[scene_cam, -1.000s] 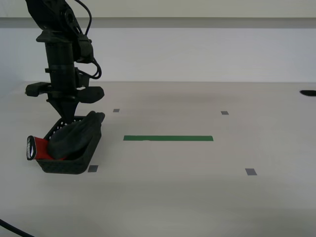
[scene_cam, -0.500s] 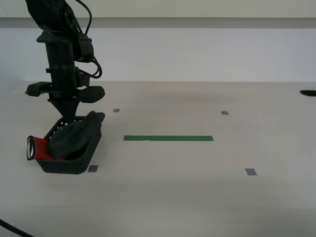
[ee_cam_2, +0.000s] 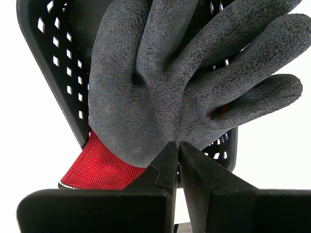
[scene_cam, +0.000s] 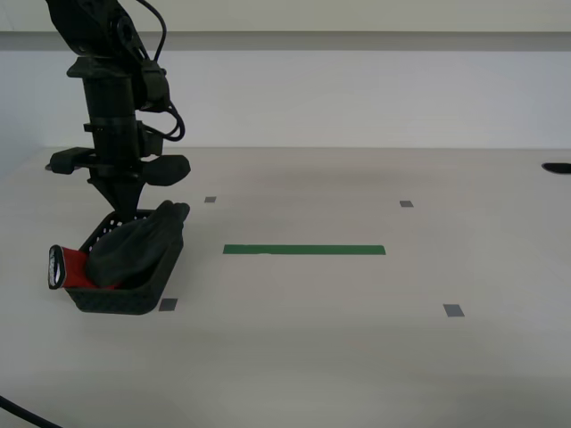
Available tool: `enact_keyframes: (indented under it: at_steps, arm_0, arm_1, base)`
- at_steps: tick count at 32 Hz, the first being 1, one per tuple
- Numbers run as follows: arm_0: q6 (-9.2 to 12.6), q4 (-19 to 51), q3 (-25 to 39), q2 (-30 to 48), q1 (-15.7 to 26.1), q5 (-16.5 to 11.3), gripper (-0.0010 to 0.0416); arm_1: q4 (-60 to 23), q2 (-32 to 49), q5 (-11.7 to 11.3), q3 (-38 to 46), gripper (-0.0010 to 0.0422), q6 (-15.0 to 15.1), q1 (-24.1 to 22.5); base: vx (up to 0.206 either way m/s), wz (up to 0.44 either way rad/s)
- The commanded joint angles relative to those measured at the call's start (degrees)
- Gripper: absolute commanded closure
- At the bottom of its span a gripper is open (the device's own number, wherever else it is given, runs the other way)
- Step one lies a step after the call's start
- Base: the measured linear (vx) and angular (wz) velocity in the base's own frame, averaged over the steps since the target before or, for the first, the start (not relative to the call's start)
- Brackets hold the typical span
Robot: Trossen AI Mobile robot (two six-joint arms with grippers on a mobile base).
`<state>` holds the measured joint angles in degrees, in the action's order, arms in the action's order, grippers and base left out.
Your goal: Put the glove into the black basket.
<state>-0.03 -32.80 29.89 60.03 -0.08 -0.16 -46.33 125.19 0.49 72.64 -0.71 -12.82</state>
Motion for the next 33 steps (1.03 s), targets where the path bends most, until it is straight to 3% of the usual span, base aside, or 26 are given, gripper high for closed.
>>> enact_keyframes:
  at_steps: [1,33]
  arm_0:
    - [0.0,-0.1,0.1,0.0,0.1,0.0,0.0405]
    - [0.0,-0.1,0.1,0.0,0.1,0.0,0.0405]
  arm_1:
    - [0.0,0.0,-0.1,0.0,0.0408,0.0,0.0]
    - [1.7,0.0,-0.1,0.0,0.0408,0.0,0.0]
  base:
    - [0.0,0.0]
    - [0.0,0.0]
